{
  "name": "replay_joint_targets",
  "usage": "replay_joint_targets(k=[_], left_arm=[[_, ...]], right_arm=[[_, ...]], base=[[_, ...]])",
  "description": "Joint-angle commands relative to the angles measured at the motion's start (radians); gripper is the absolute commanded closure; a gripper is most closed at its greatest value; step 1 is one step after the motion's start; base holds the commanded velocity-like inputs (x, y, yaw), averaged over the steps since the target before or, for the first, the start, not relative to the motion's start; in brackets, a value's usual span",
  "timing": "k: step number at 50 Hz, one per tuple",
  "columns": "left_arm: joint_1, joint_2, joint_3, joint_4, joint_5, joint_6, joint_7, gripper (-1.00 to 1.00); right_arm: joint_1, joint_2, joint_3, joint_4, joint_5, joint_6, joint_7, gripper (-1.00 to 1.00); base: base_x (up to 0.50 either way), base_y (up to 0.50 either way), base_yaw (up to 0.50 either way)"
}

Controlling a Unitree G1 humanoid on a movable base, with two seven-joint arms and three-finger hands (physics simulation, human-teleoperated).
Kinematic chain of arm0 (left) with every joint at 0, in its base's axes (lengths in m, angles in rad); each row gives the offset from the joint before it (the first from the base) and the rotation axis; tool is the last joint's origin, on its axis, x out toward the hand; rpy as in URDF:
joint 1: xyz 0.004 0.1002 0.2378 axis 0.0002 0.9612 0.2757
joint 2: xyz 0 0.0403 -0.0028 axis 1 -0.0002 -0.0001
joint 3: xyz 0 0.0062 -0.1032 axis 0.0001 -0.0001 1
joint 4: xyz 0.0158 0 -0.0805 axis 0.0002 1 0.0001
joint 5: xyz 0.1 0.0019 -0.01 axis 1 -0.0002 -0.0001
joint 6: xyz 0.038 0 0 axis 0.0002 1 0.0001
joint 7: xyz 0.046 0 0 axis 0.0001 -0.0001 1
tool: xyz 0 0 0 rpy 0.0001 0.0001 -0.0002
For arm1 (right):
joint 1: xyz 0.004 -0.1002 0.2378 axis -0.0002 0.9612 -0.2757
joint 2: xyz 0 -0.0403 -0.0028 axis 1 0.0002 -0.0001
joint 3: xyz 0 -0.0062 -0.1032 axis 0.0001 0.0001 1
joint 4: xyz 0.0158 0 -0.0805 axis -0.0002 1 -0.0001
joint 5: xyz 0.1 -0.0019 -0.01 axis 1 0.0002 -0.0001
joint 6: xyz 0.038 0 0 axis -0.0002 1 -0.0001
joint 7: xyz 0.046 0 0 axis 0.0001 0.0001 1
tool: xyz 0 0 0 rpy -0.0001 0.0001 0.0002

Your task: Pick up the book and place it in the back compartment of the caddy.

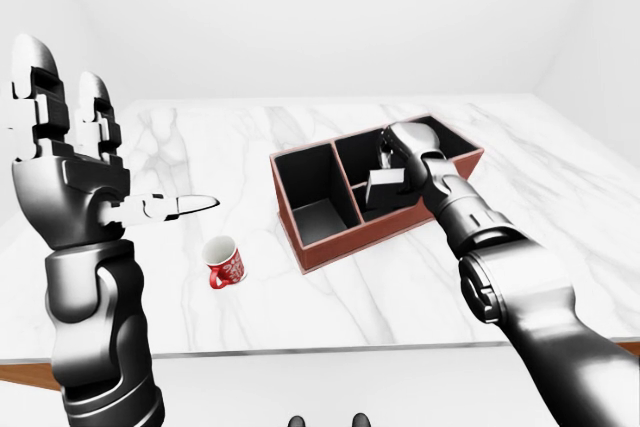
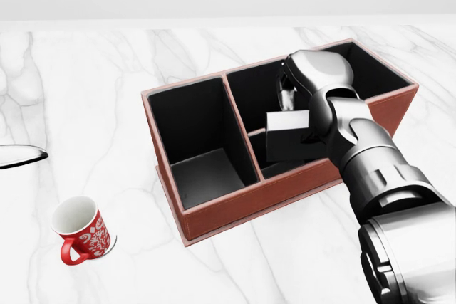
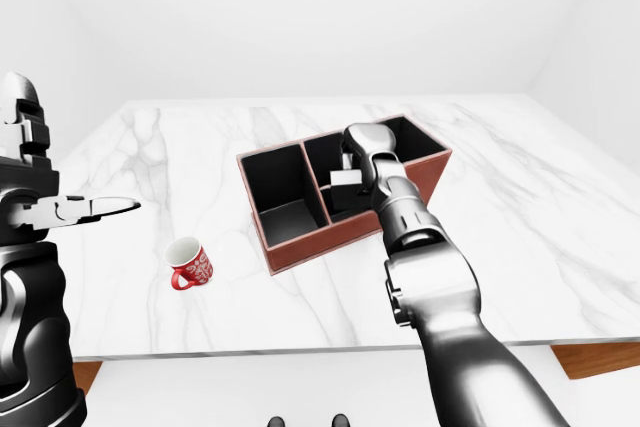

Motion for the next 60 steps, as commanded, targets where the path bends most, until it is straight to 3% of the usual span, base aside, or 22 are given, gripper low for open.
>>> replay_joint_targets(k=[1, 43, 60], left_arm=[[0.004, -0.001, 0.001, -0.010, -0.003, 0.000, 0.000, -1.00], [0.001, 0.000, 0.002, -0.009, -0.007, 0.000, -0.001, -1.00], [0.002, 0.002, 0.005, -0.013, -0.013, 0.000, 0.001, -1.00]], right_arm=[[0.002, -0.001, -0.015, -0.012, -0.008, 0.000, -0.041, 1.00], [0.004, 0.001, -0.002, -0.009, -0.066, 0.000, -0.057, 1.00], [0.001, 0.009, 0.013, -0.006, -0.144, 0.000, -0.121, 1.00]], base=[[0.00, 0.00, 0.00], [0.00, 0.00, 0.00], [0.00, 0.00, 0.00]])
